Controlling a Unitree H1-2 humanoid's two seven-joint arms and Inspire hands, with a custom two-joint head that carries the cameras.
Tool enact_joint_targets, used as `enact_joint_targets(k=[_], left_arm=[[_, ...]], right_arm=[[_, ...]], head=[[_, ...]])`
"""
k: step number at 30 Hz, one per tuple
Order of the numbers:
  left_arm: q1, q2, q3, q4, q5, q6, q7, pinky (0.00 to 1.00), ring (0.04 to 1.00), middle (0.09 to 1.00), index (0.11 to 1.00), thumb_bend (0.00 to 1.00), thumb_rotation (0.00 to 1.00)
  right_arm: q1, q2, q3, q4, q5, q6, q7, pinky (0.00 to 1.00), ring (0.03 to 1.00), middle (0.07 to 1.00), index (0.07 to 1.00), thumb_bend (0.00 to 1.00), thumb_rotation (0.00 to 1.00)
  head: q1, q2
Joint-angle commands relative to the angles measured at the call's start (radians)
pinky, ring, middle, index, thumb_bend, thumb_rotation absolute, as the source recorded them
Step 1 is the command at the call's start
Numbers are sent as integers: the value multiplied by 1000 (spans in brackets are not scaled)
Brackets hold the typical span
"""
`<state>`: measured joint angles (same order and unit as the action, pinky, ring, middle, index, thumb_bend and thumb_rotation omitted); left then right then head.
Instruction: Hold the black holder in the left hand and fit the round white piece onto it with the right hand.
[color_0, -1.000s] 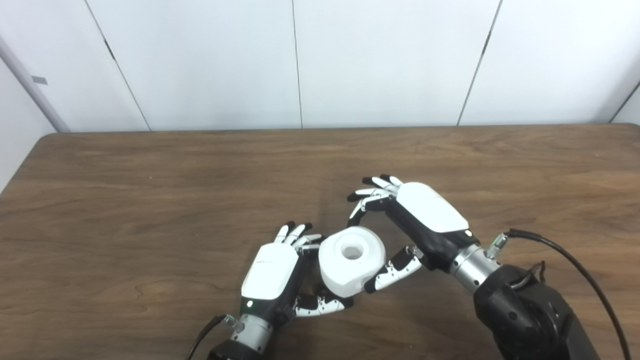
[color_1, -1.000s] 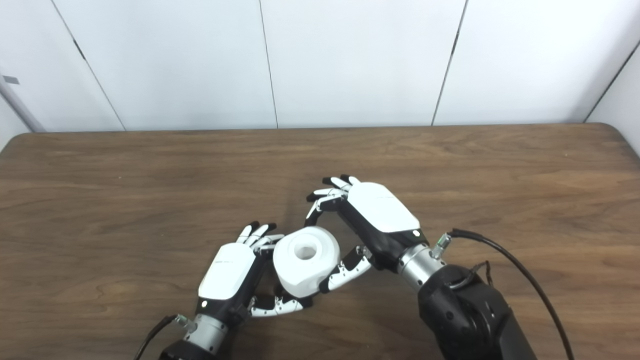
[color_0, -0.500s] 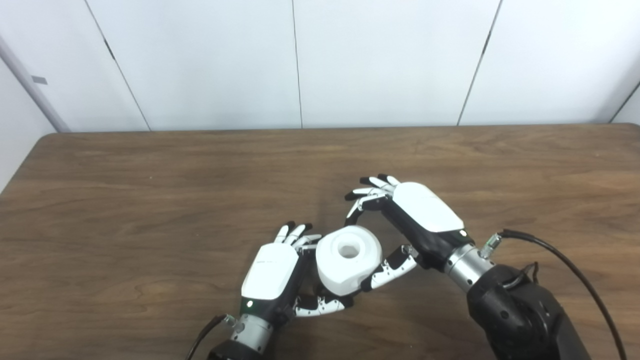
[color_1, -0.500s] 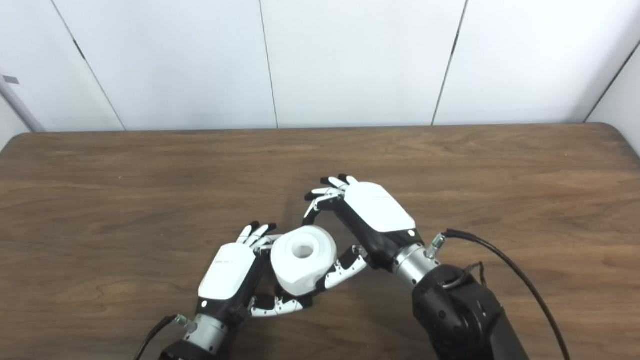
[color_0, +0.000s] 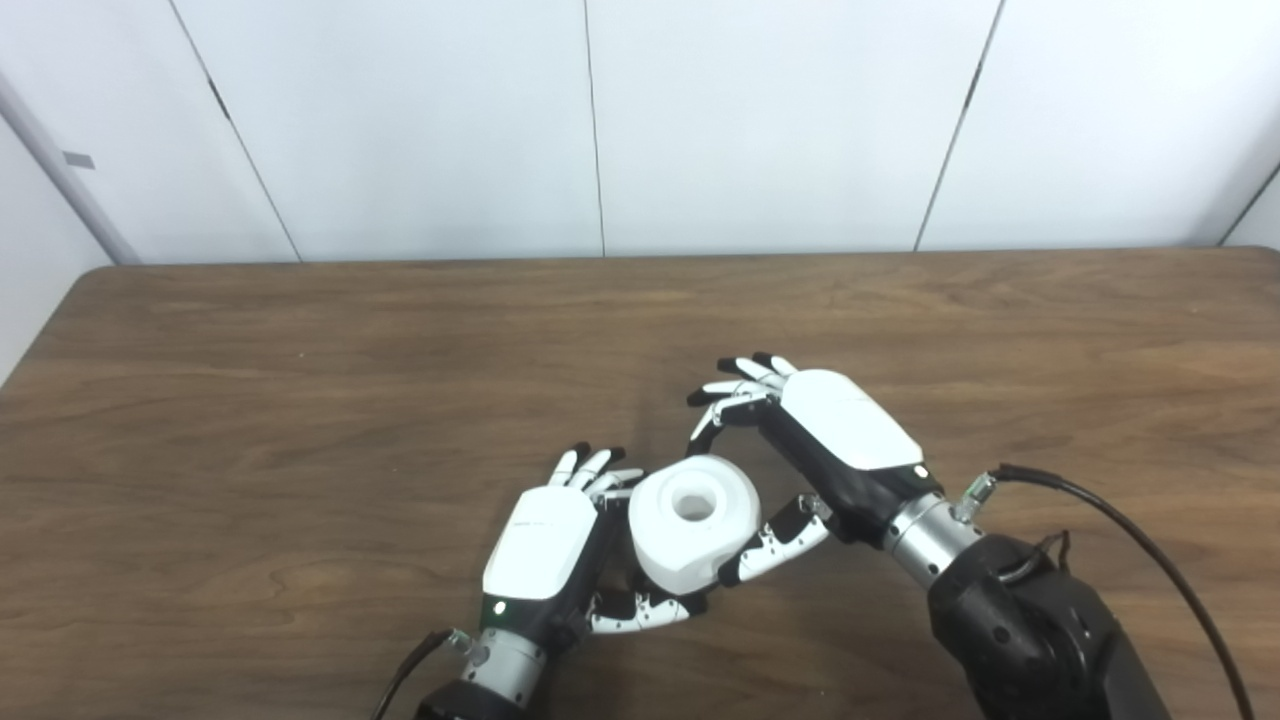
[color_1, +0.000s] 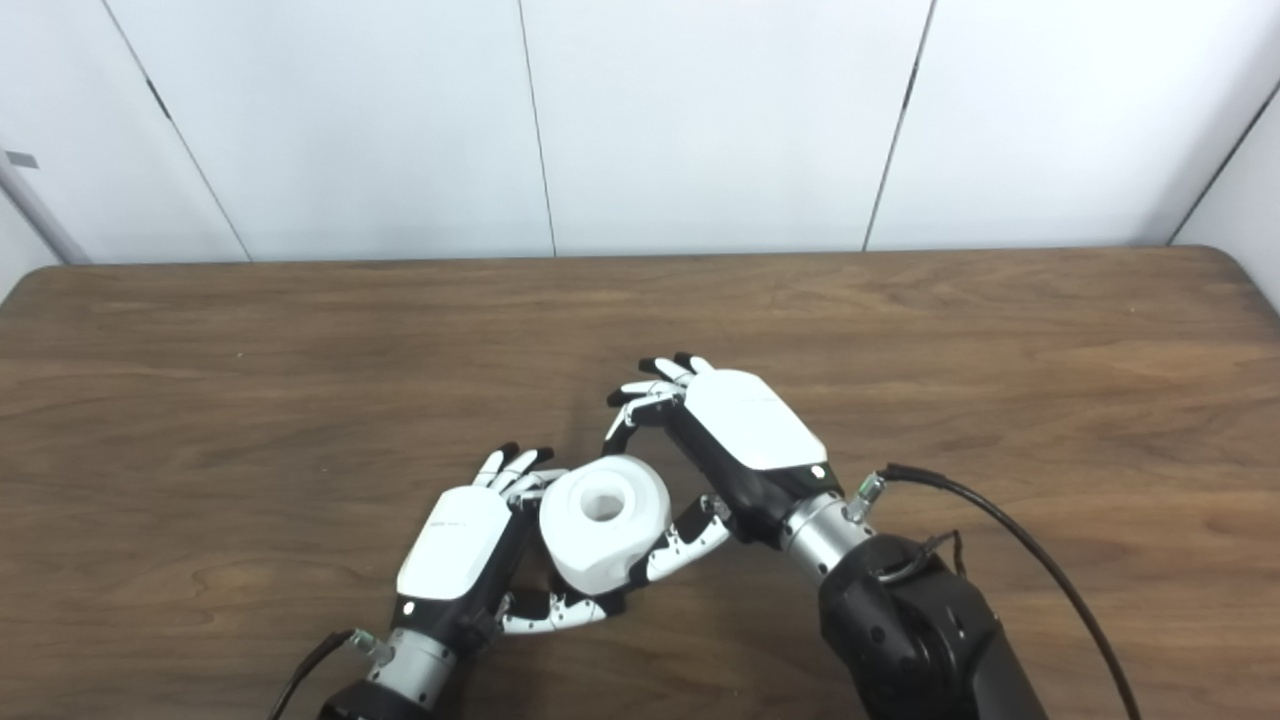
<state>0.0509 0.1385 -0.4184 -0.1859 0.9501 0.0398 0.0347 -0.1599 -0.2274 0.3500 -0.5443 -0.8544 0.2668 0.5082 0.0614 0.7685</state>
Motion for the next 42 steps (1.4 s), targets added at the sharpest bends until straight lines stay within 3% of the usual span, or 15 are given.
enact_joint_targets(k=[1, 14, 15, 17, 19, 22, 31, 35, 42], left_arm=[[-3, 6, -10, 9, 23, 0, -9, 1000, 926, 800, 484, 524, 54], [-2, 8, -11, 3, 27, 3, -14, 1000, 927, 800, 484, 524, 54], [-2, 9, -11, 3, 26, 3, -14, 1000, 925, 799, 484, 524, 54], [-2, 9, -10, 5, 24, -1, -10, 1000, 924, 798, 484, 524, 54], [-2, 9, -10, 8, 24, -2, -7, 1000, 924, 799, 484, 524, 54], [-1, 10, -11, 7, 26, -2, -7, 1000, 924, 798, 484, 524, 54], [-2, 9, -10, 7, 23, -1, -11, 1000, 927, 799, 484, 524, 53], [-2, 12, -10, 9, 22, -5, -8, 1000, 925, 796, 484, 524, 54], [-2, 14, -7, 10, 19, -7, -6, 1000, 921, 793, 484, 524, 54]], right_arm=[[-17, 3, -9, -12, -6, -30, -25, 1000, 941, 824, 481, 525, 136], [-12, -14, -10, -9, -22, -36, -10, 1000, 934, 825, 490, 525, 152], [-11, -14, -11, -10, -22, -34, -8, 1000, 941, 835, 543, 725, 214], [-11, -14, -12, -12, -21, -28, -2, 1000, 947, 842, 580, 853, 256], [-13, -17, -12, -14, -23, -26, 8, 1000, 960, 866, 626, 944, 311], [-17, -24, -11, -18, -31, -25, 27, 1000, 979, 898, 674, 990, 349], [-24, -34, -15, -30, -71, -10, 88, 1000, 1000, 954, 775, 1000, 419], [-19, -30, -21, -31, -86, -9, 93, 1000, 1000, 998, 903, 1000, 432], [-7, -32, -34, -47, -102, -6, 110, 1000, 1000, 1000, 914, 1000, 445]], head=[[-2, 1], [-11, 0], [-11, 0], [-11, 0], [-11, 0], [-11, 0], [-18, -3], [-19, -3], [-25, -3]])
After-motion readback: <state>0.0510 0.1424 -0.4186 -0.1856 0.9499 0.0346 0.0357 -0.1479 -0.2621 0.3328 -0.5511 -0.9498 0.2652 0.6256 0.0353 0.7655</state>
